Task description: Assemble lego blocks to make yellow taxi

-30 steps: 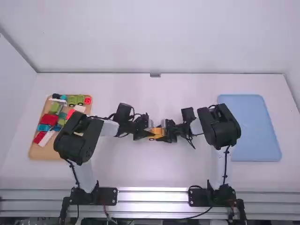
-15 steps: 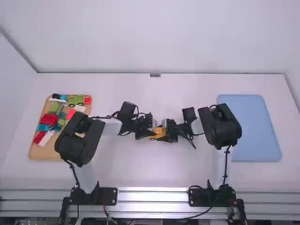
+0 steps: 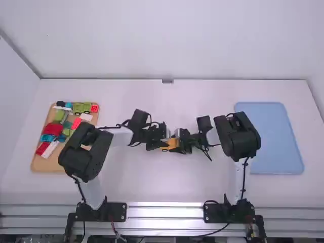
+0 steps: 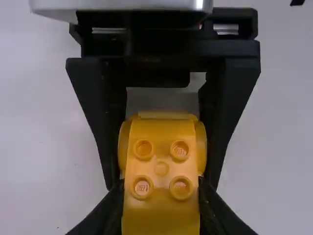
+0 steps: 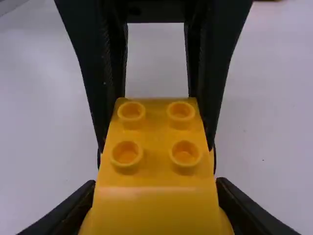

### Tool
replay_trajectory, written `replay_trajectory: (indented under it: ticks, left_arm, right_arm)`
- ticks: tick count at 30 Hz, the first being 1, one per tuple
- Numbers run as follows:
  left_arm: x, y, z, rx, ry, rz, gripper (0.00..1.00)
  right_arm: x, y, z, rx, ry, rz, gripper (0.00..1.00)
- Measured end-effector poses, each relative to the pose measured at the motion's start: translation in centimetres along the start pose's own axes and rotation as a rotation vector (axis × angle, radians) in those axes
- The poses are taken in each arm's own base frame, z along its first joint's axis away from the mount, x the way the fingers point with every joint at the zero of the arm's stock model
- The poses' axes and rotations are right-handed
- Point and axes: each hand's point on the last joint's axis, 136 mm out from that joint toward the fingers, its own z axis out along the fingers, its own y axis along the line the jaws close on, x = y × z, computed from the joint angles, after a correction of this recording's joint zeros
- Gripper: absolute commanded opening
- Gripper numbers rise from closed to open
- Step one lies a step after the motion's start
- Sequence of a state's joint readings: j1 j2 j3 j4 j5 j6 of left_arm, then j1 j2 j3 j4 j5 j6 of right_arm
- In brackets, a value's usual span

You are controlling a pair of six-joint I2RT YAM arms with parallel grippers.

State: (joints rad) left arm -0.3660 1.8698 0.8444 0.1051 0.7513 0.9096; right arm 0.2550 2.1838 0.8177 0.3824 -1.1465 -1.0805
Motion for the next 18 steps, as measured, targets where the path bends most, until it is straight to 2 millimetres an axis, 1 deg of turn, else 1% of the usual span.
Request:
replay_trajectory:
  ticks: [11,15,16,17,18]
  left_arm:
    - [0.07,0.09,0.05,-0.014,0.023,0.008,0.02]
    - [-0.06,0.22,0.08,-0.020,0.019,0.012,0.02]
    - [-0.10,0.23,0.09,-0.020,0.018,0.013,0.04]
    - [-0.11,0.26,0.10,-0.022,0.016,0.015,0.07]
    - [-0.15,0.28,0.12,-0.025,0.011,0.019,0.13]
  right_arm:
    - [0.01,0.01,0.00,0.000,0.000,0.000,0.45]
    - [0.02,-0.02,-0.01,0.001,0.001,0.001,0.48]
    - [0.02,-0.04,-0.03,0.002,0.001,0.000,0.49]
    - [0.03,-0.07,-0.08,0.003,0.000,0.001,0.49]
    - [0.05,-0.09,-0.10,0.004,0.001,0.001,0.49]
